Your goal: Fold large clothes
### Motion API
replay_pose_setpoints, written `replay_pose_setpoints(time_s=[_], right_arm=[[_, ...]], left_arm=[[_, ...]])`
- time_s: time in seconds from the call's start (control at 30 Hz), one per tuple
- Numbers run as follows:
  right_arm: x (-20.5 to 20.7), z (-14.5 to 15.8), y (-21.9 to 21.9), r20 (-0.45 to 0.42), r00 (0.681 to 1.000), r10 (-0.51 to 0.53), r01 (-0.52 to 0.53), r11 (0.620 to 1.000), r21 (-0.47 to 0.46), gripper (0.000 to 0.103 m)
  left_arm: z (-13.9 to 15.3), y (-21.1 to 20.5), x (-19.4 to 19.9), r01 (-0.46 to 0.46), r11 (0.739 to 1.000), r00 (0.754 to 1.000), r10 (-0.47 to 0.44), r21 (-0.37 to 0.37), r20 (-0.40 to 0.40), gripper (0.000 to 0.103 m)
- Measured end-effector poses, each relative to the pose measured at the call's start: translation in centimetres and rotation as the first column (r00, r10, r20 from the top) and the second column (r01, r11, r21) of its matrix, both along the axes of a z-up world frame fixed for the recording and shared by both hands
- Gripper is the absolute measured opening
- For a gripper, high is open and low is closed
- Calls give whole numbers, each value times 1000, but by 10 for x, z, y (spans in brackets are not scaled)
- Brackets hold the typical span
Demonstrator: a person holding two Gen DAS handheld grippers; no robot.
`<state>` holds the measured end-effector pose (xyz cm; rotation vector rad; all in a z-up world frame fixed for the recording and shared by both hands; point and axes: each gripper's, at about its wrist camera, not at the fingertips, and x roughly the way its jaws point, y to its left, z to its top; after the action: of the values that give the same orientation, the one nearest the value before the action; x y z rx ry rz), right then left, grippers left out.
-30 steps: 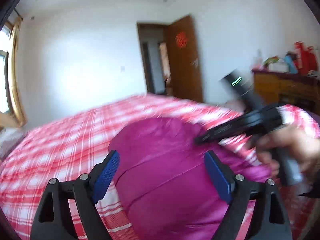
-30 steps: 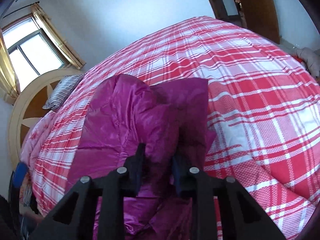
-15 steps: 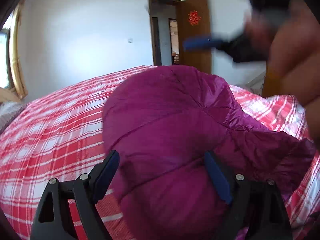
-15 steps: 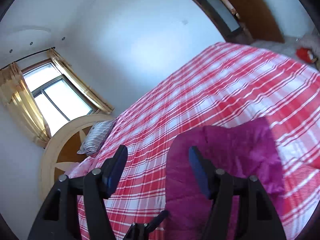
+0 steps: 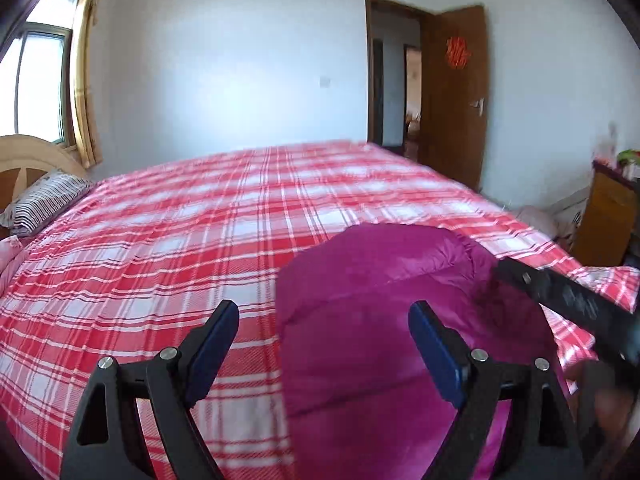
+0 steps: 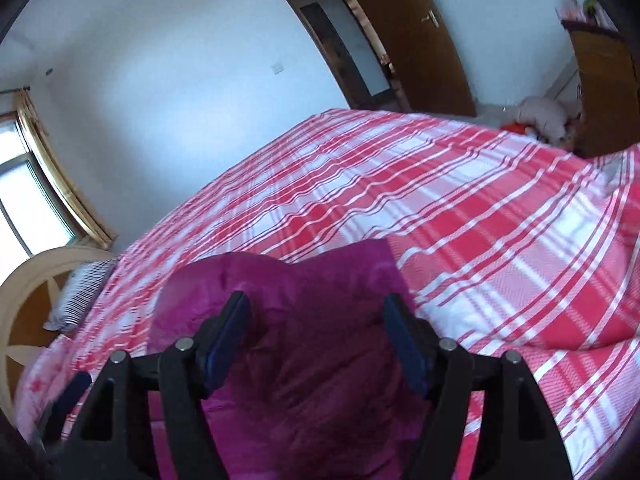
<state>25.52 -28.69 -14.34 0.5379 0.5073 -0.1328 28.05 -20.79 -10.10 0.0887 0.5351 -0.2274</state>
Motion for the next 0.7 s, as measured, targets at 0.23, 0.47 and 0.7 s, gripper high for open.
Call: replay_pose_setpoints(time_s=[0.23, 0.47, 0.7], right_arm=[[18, -30, -11, -70, 997, 26, -26, 1000, 6, 77], [27, -50, -15, -101, 993, 57, -51, 997, 59, 70], [33, -57, -14, -130, 990, 59, -51, 997, 60, 70]], left_arm=[[-36, -36, 33, -26, 981, 997, 38, 194, -61, 87], [-52, -40, 36, -27, 972, 998, 41, 232, -56, 88], [-62, -37, 44, -21, 981, 994, 41, 193, -101, 90]])
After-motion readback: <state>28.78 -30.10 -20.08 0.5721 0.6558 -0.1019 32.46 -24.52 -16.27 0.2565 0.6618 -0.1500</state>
